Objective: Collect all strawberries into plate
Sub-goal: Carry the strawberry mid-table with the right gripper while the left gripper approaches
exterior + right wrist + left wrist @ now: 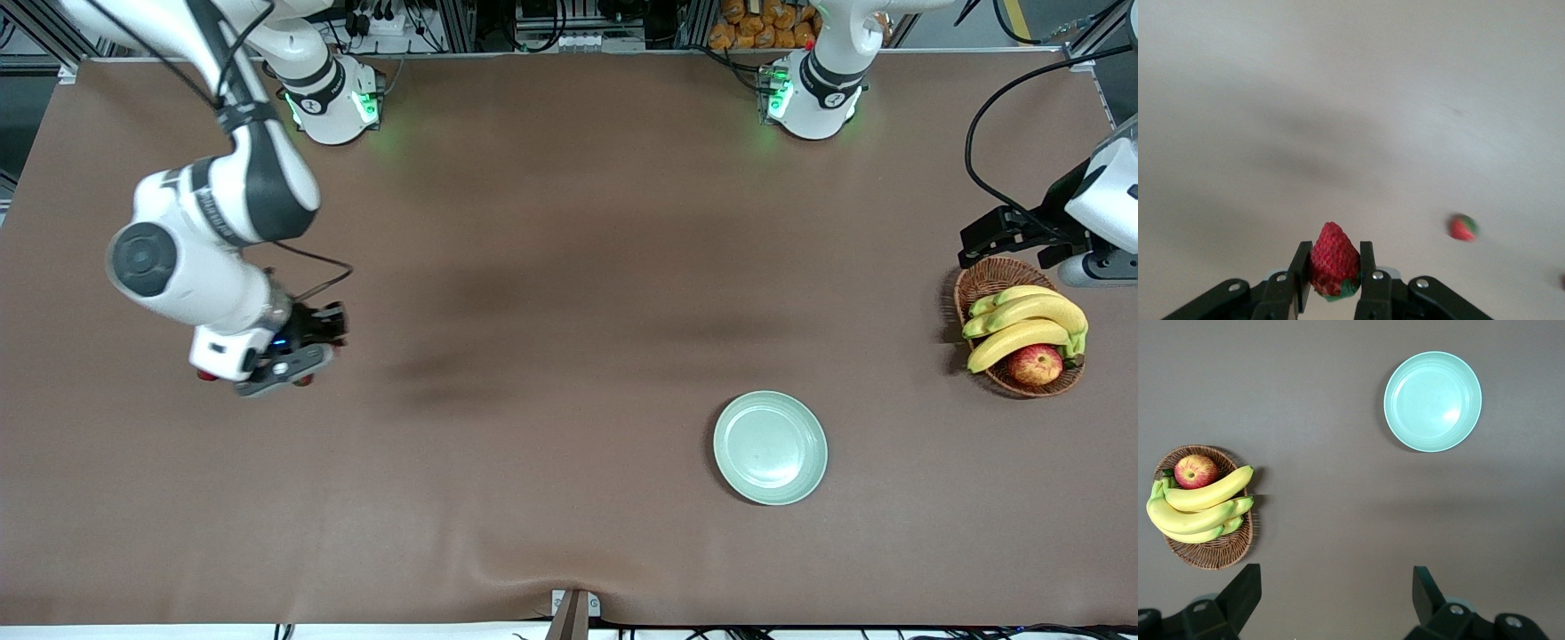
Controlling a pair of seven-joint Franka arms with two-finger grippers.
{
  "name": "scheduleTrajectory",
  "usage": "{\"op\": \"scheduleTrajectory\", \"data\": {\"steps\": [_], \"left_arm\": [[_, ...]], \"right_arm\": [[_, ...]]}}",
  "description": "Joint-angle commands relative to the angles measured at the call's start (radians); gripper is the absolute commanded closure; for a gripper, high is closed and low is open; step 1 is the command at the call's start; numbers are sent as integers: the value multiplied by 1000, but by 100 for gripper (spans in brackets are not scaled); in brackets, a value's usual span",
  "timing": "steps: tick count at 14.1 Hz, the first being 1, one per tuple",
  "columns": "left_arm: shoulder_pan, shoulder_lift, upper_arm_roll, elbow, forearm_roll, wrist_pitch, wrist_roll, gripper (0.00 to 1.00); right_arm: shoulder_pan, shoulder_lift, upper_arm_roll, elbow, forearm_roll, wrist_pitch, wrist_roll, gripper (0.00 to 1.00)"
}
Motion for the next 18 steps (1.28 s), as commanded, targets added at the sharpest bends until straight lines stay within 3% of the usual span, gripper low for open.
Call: {"op": "scheduleTrajectory", "data": {"steps": [1, 6, 10, 14, 18], "left_arm": [[6, 0, -1, 12, -15, -11, 10, 0], [4, 4, 0, 11, -17, -8, 10, 0], [4, 13, -1, 11, -18, -8, 9, 0], [4, 16, -1, 9, -18, -8, 10, 0], [1, 23, -3, 9, -18, -8, 10, 0]], "right_arm": [[81, 77, -7, 128, 95, -16, -8, 100], [219, 199, -7, 203, 194, 56, 26, 100], [351, 307, -8, 229, 192, 255, 151, 100], [476, 469, -16, 349, 186, 361, 247, 100], [540, 567, -21, 401, 185, 447, 254, 100]]}}
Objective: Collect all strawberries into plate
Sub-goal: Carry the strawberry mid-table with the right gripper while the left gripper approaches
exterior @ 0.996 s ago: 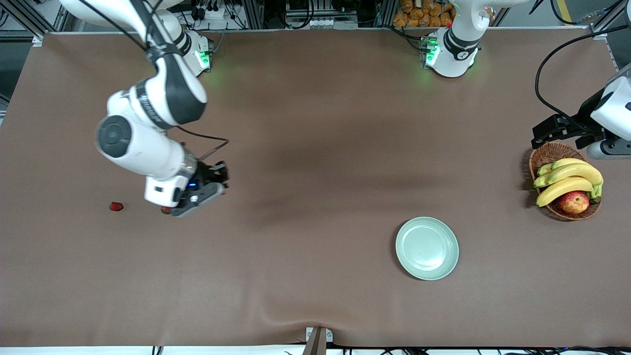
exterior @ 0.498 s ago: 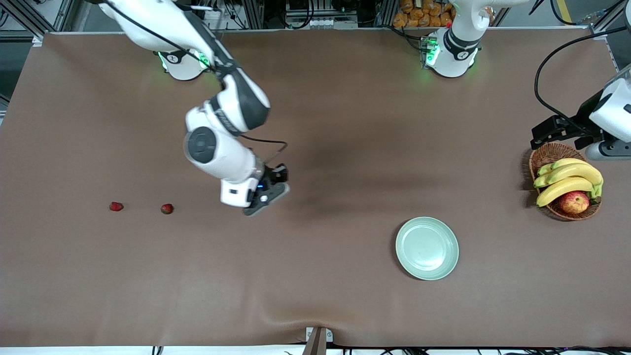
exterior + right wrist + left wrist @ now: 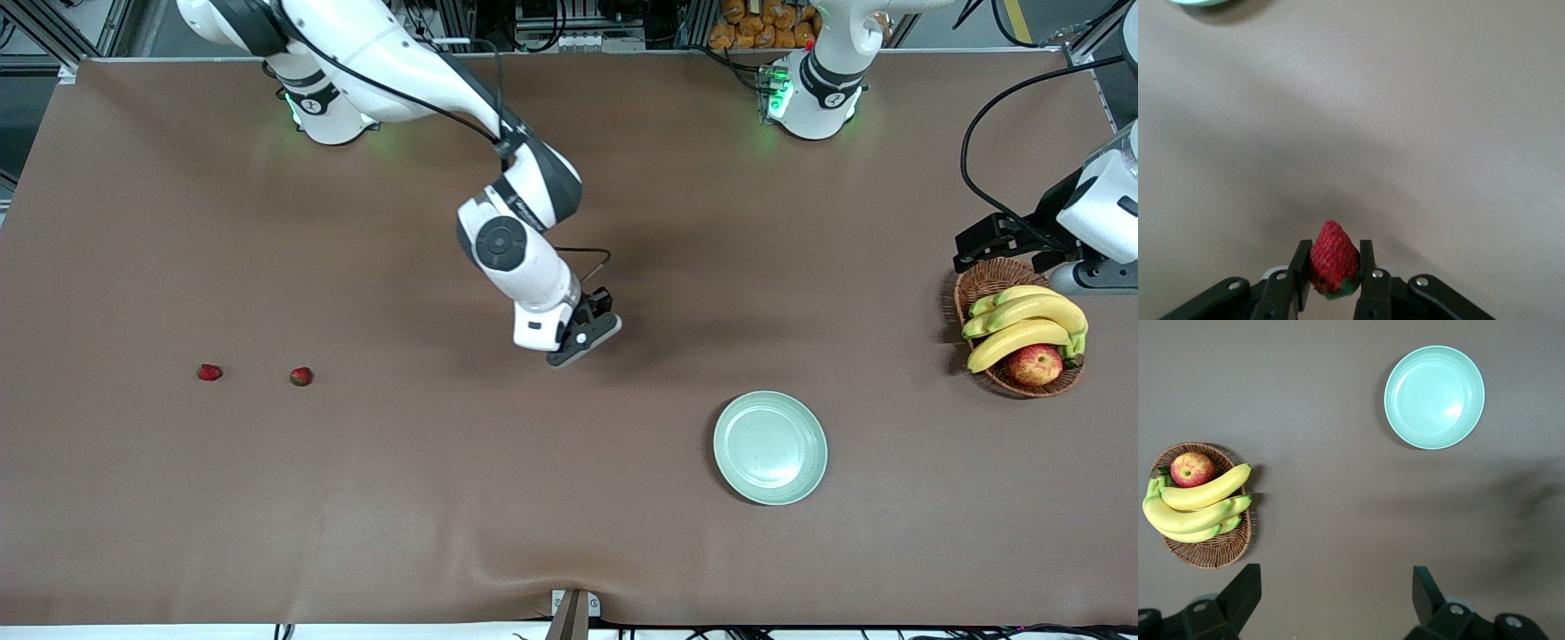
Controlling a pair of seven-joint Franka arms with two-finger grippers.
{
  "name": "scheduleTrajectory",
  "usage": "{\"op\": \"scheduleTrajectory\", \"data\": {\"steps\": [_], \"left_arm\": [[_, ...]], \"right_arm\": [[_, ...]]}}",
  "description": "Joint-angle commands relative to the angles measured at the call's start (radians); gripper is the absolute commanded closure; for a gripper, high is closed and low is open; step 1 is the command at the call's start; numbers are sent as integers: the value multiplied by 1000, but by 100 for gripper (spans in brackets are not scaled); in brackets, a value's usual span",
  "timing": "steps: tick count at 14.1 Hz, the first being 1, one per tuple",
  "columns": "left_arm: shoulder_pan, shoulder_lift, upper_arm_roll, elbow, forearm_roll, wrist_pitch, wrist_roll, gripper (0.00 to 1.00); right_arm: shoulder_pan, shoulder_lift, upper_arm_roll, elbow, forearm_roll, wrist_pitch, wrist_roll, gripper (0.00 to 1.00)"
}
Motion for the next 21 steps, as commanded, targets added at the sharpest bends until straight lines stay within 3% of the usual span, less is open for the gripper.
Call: {"op": "scheduleTrajectory", "data": {"steps": [1, 5, 6, 7, 8, 10, 16, 18, 21], "left_arm": [[4, 6, -2, 11, -18, -8, 12, 0], [5, 14, -2, 11, -18, -8, 12, 0], [5, 15, -2, 9, -18, -8, 12, 0], [4, 17, -4, 11, -18, -8, 12, 0], [2, 21, -4, 11, -18, -8, 12, 0], [1, 23, -4, 11, -18, -8, 12, 0], [-13, 47, -7, 14, -26, -3, 9, 0], [-24, 75, -8, 18, -96, 9, -2, 0], [-79, 122, -11, 49, -106, 56, -14, 0]], "right_arm": [[47, 91, -35, 101, 5, 18, 28, 100], [82, 144, -97, 152, 4, 18, 22, 100], [81, 147, -97, 152, -11, 18, 21, 97], [81, 148, -97, 152, -37, 20, 24, 86], [81, 149, -95, 150, -59, 20, 25, 66], [81, 149, -97, 147, -70, 21, 27, 0], [21, 72, -101, 130, -82, -2, 25, 0], [-34, -4, -103, 104, -82, -77, 27, 0], [-176, -113, -105, 93, -82, -293, 13, 0]]}}
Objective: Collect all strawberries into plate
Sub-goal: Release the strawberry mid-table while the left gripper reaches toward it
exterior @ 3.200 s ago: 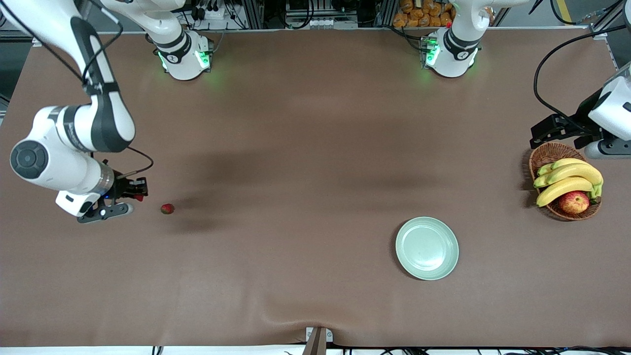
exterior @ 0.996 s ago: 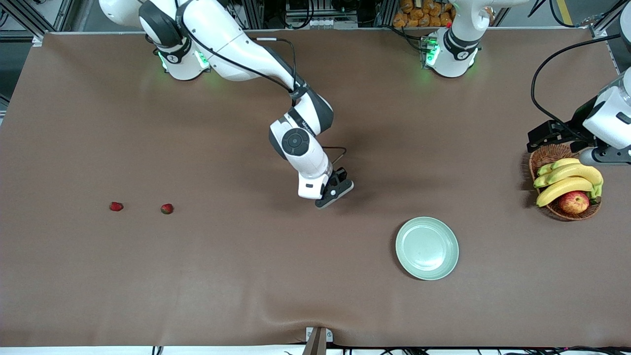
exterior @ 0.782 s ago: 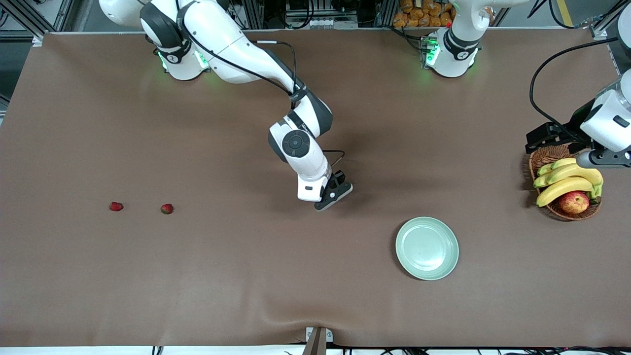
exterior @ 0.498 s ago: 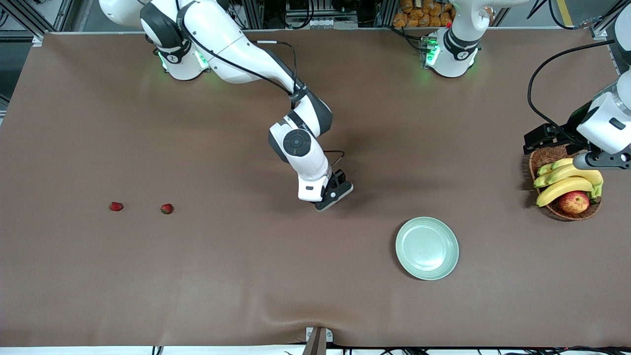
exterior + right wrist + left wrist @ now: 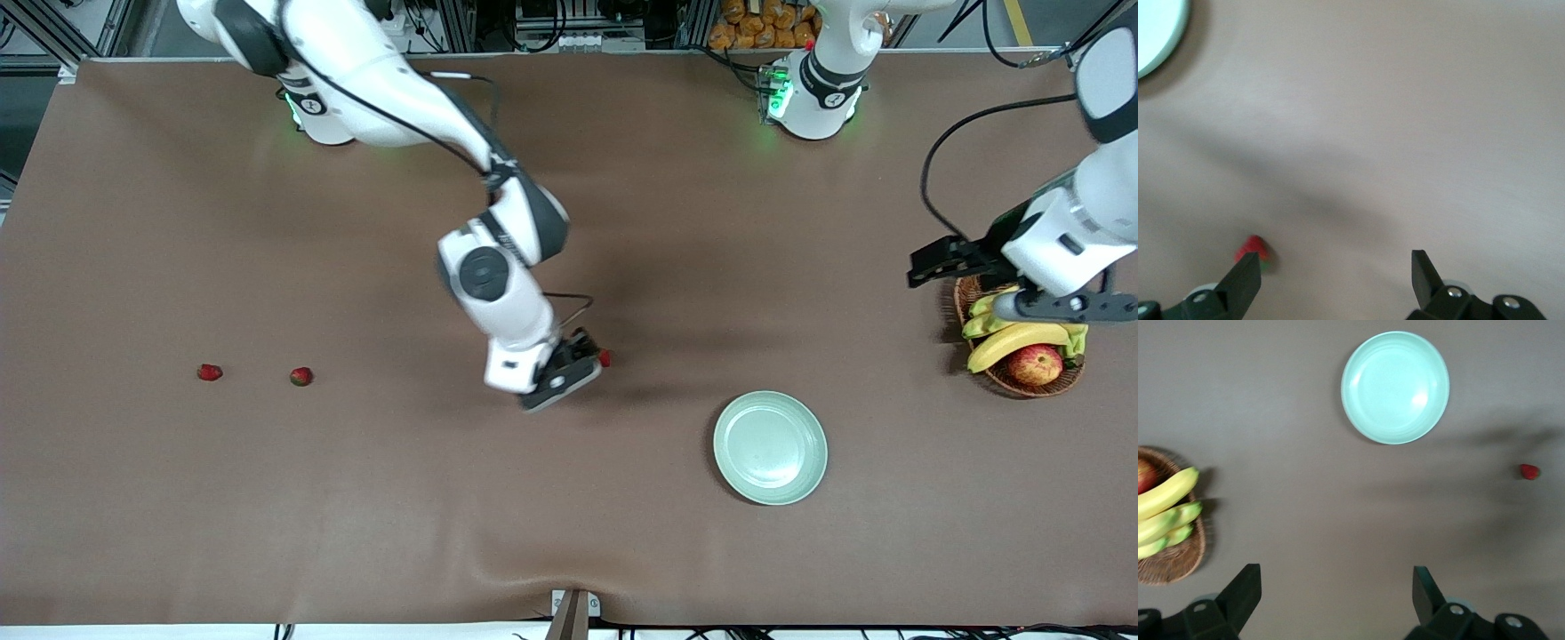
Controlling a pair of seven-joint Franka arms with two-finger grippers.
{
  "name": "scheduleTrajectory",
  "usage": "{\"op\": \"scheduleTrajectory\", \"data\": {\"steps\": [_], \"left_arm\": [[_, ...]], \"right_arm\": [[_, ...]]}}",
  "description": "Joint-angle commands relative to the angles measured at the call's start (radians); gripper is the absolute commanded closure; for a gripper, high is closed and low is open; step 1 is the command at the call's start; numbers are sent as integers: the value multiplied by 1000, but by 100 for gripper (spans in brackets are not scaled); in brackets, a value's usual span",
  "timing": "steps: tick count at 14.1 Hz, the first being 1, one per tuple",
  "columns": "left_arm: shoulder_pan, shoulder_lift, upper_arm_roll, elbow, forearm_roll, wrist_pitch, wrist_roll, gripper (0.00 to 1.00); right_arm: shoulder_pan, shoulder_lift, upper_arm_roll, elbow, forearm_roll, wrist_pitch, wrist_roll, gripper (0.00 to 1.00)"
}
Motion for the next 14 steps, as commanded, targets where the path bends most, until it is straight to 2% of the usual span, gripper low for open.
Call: {"op": "scheduleTrajectory", "data": {"steps": [1, 3, 6, 9, 11, 14], "left_arm": [[-58, 51, -1, 40, -17, 42, -15, 0], [-101, 77, -1, 39, -20, 98, -19, 0], [-180, 131, 1, 40, -45, 124, -93, 0], [-262, 191, 1, 42, -37, 184, -110, 0], [-311, 258, 1, 66, -43, 239, -157, 0], [-384, 361, 2, 118, -39, 316, -249, 0]], "right_arm": [[-151, -134, 22, -56, -16, -168, -16, 0], [-231, -204, 7, -103, -52, -227, -26, 0], [-313, -313, -26, -248, -122, -244, -26, 0], [-389, -315, -90, -302, -127, -276, -27, 0], [-433, -305, -93, -309, -125, -310, -24, 0], [-446, -263, -93, -330, -125, -295, -15, 0]]}}
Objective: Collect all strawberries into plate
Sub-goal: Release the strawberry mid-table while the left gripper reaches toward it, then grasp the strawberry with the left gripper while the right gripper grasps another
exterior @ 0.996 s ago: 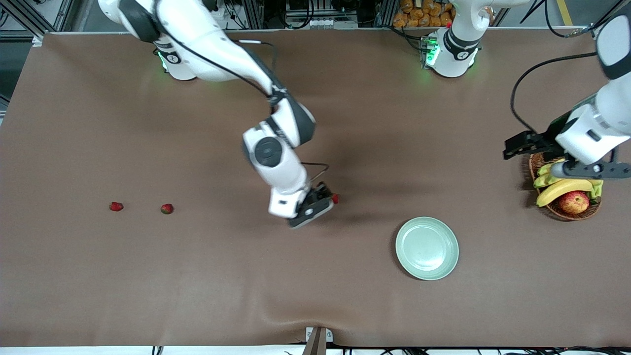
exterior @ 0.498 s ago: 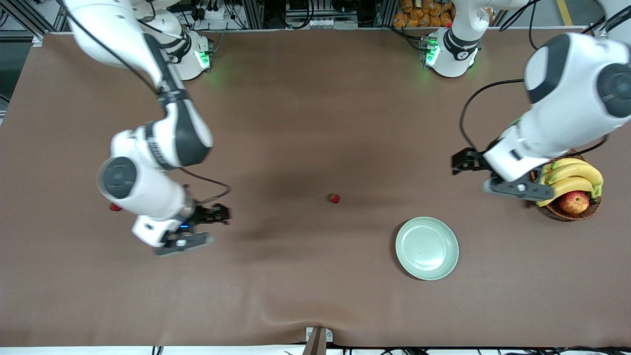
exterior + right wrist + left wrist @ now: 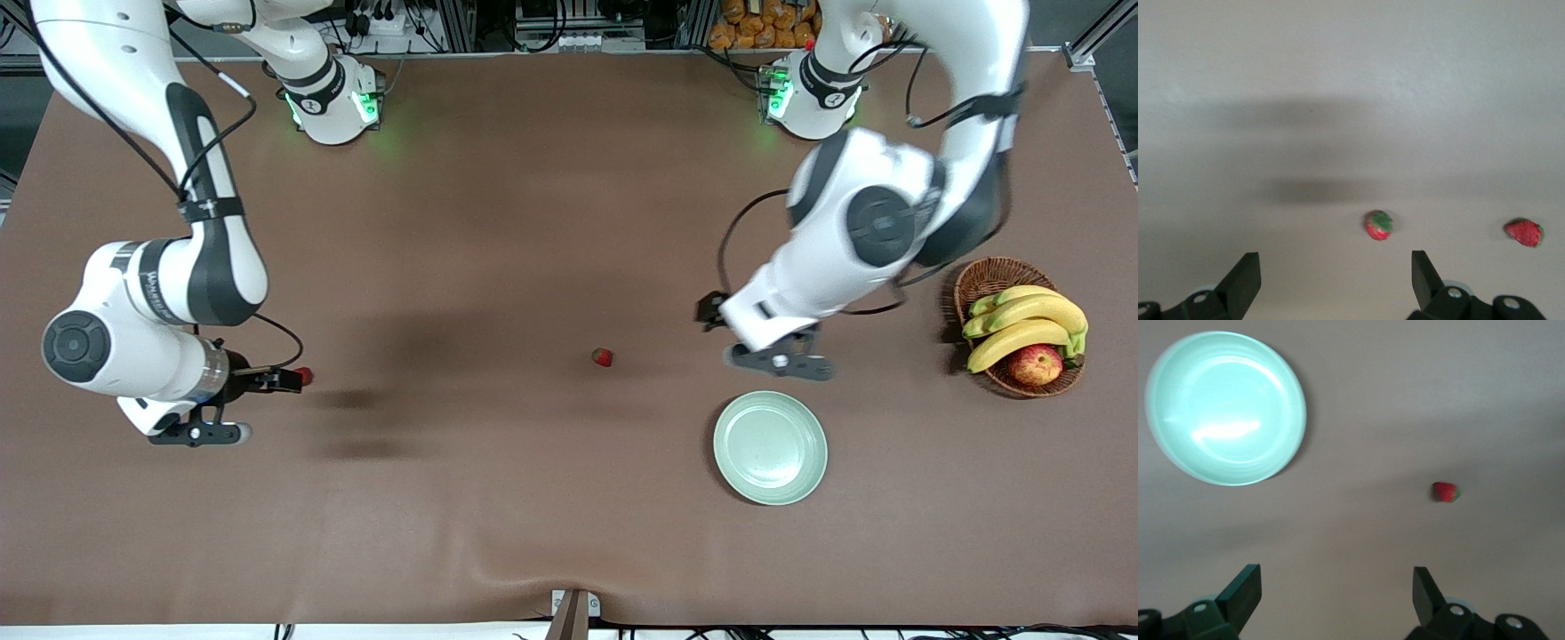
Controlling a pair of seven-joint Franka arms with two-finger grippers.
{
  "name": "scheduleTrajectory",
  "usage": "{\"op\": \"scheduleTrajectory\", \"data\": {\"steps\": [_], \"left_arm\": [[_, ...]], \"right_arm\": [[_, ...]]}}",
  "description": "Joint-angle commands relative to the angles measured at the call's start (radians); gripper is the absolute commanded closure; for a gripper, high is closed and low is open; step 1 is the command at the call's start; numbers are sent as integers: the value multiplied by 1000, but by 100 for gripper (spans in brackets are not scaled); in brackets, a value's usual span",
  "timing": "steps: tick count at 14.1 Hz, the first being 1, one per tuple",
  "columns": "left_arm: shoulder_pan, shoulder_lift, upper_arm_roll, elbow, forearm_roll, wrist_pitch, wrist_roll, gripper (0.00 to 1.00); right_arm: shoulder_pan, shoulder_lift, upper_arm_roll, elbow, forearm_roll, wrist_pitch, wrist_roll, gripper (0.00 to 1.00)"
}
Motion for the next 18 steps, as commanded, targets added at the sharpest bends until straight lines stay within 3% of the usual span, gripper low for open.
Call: {"op": "scheduleTrajectory", "data": {"steps": [1, 5, 8, 12, 18], "left_arm": [[-45, 99, 10, 74, -16, 83, -38, 0], [-100, 204, 10, 94, -16, 267, -35, 0], [-140, 271, 10, 95, -19, 375, -37, 0], [-186, 332, 10, 95, -19, 484, -41, 11], [-214, 383, 11, 76, -16, 512, -49, 25]], "right_arm": [[-8, 25, 12, -26, -13, 10, 19, 0], [-48, 104, 13, -44, -1, 51, 13, 0], [-44, 115, 13, -133, 10, 153, 16, 0], [-41, 114, 15, -176, 19, 184, 18, 0], [-38, 115, 15, -192, 19, 185, 16, 0]]}}
